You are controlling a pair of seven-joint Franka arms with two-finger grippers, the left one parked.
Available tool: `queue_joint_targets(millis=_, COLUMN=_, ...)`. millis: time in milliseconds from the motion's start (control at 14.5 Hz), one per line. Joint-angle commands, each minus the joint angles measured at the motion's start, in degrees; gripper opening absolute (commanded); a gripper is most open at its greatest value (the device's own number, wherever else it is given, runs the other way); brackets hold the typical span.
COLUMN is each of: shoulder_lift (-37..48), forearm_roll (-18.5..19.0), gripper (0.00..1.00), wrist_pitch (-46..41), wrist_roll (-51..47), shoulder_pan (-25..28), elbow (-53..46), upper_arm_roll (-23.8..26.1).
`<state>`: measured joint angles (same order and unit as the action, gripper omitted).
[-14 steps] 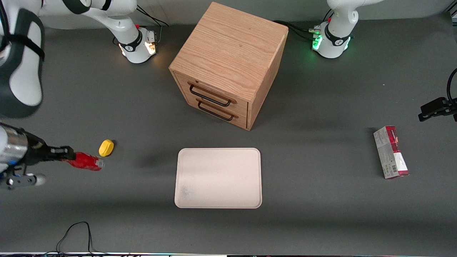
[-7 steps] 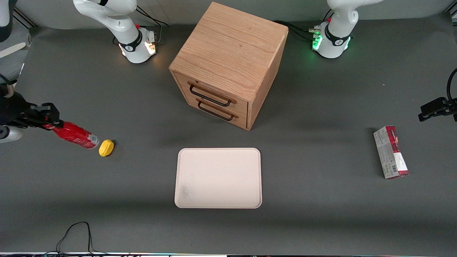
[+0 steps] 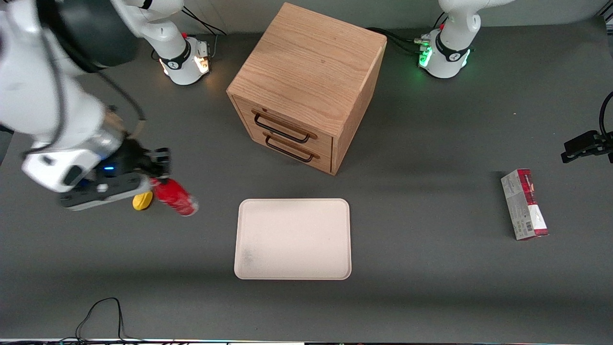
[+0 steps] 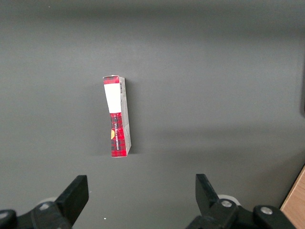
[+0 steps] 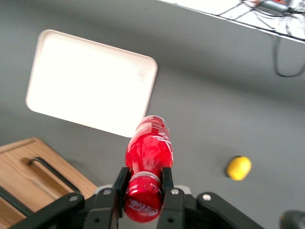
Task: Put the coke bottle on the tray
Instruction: 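Lift the bottle and carry it toward the cream tray, then lower the bottle upright onto the tray's corner and open the gripper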
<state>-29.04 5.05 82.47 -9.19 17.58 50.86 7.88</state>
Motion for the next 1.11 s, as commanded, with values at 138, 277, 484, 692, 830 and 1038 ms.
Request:
queue_joint_targets(millis=138, shoulder_lift=-3.0, forearm_roll=1.4, gripper=0.0, wrist_pitch=2.3, wrist_roll=-2.8, shoulder_pan=5.0, elbow=-3.4, upper_arm_roll=-0.1)
queue_joint_targets(millis=277, shoulder_lift=-5.4, forearm_roll=1.3, gripper=0.0, wrist_pitch=4.3, wrist_roll=-2.4, shoulder_pan=4.7, elbow=-3.4, upper_arm_roll=-0.1)
queue_joint_targets(millis=484, shoulder_lift=-10.1, forearm_roll=1.3, gripper=0.0, wrist_pitch=8.7, wrist_roll=-2.0, shoulder_pan=3.1, elbow=-3.5, upper_arm_roll=-0.4)
queue_joint_targets(millis=692, shoulder_lift=-14.5, forearm_roll=1.3, gripper=0.0, wrist_pitch=12.8, wrist_roll=-1.8, shoulder_pan=2.7, elbow=-3.4, upper_arm_roll=-0.2)
queue_joint_targets(millis=830, shoulder_lift=-17.1, forearm_roll=1.4, gripper=0.0, wrist_pitch=15.6, wrist_roll=-0.9, shoulder_pan=2.7, elbow=-3.4, upper_arm_roll=-0.4)
queue_joint_targets(millis=1038, shoulder_lift=-20.5, forearm_roll=1.4, gripper=0.0, wrist_pitch=19.0, wrist_roll=-0.4, shoulder_pan=2.6, elbow=-3.4, upper_arm_roll=-1.0)
